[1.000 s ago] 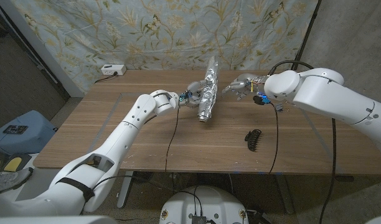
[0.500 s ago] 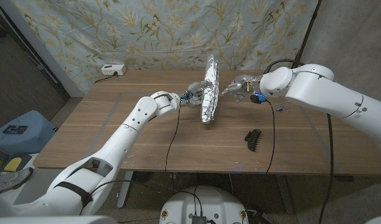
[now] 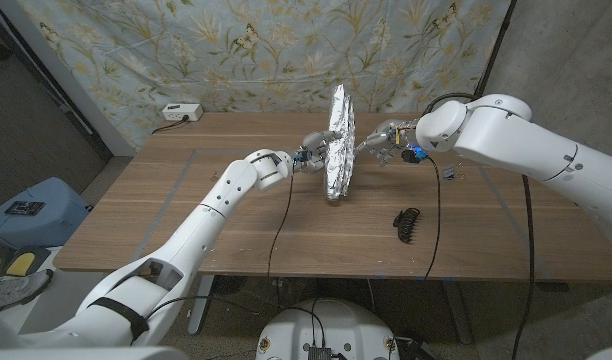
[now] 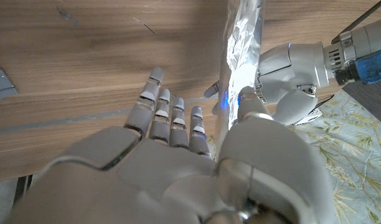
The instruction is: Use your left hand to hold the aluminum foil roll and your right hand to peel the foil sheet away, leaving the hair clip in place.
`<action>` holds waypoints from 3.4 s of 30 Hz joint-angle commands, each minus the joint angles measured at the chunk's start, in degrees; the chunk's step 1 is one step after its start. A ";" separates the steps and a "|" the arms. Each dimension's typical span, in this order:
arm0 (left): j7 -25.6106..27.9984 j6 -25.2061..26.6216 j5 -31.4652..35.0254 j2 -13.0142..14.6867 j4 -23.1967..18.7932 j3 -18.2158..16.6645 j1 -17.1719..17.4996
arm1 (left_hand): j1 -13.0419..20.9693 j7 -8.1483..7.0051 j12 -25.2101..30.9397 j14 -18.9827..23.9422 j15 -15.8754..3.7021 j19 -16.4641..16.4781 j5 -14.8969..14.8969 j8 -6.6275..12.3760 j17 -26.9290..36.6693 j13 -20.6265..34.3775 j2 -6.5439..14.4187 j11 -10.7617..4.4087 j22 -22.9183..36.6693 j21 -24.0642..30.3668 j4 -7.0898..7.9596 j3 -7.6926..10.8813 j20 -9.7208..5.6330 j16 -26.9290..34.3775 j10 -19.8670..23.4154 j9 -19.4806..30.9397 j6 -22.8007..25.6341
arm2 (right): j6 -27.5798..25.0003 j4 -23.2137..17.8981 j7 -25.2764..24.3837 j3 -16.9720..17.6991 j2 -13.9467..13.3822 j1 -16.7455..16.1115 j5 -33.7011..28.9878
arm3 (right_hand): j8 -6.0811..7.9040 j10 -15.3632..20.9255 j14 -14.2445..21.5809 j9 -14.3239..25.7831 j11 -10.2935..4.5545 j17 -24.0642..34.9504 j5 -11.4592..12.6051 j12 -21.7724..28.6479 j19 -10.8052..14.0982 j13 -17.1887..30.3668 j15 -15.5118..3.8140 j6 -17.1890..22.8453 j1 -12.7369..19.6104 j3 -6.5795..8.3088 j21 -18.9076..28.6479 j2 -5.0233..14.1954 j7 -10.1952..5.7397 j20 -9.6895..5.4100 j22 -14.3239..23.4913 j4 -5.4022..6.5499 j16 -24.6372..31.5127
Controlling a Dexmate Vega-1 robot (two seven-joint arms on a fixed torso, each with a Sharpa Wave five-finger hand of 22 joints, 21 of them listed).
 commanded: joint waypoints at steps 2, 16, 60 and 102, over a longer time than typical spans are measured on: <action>-0.10 -2.81 -0.07 -0.80 -0.64 -0.03 1.50 | -0.61 -1.86 -0.26 -1.49 0.64 -1.32 0.87 -0.55 0.28 2.68 0.73 -3.17 0.10 0.10 3.13 2.23 0.22 -1.05 1.44 2.52 3.87 | -0.04 2.67 0.45 0.31 1.00 0.51 1.82 | 0.03 -0.23 0.39 0.12 0.10 0.38 -0.28 0.32 0.15 0.26 0.05 -1.15 -0.77 -1.17 0.19 -0.15 4.13 0.20 0.34 0.00 0.24; -2.46 -3.56 -3.08 -1.59 0.13 -0.94 2.88 | -4.03 -1.54 -0.87 -4.42 1.66 -3.82 1.58 -1.96 0.92 3.50 0.25 -2.43 -0.02 -0.77 4.44 1.91 0.42 -2.41 -1.57 2.26 1.12 | 1.48 4.01 -0.33 0.38 1.59 0.23 1.98 | 0.22 0.80 1.30 0.22 0.09 1.28 -0.07 0.75 0.92 0.84 -0.03 -0.58 1.43 -1.45 0.32 0.54 4.16 0.14 0.35 -0.21 0.83; -8.35 -1.18 -6.78 -1.65 4.92 -1.82 2.00 | -6.38 -1.06 -1.32 -6.90 3.12 -5.19 2.82 -3.51 2.22 4.43 0.92 -1.39 -0.09 -1.31 4.24 2.58 1.25 -3.27 -4.56 2.45 -1.42 | -1.10 2.76 -7.38 -2.51 3.76 -0.23 -4.69 | 5.33 21.77 24.16 2.17 -5.11 7.99 0.70 7.07 19.23 5.39 -12.13 18.80 16.23 3.48 5.77 2.32 3.00 -11.23 1.14 -1.54 13.79; -9.86 -2.57 -6.59 -2.56 5.26 -2.44 2.86 | -8.60 -0.31 -4.02 -10.02 3.94 -6.52 2.79 -5.85 4.84 3.01 1.17 -0.87 0.01 -1.85 3.95 0.97 1.18 -2.38 -8.62 0.77 -1.28 | -6.31 -0.87 -14.91 -6.70 3.15 -1.20 -12.53 | 10.51 38.00 41.47 3.71 -12.06 8.86 0.24 14.80 30.97 9.78 -22.66 34.90 25.08 6.39 12.54 2.42 -2.59 -18.05 1.08 -0.91 18.92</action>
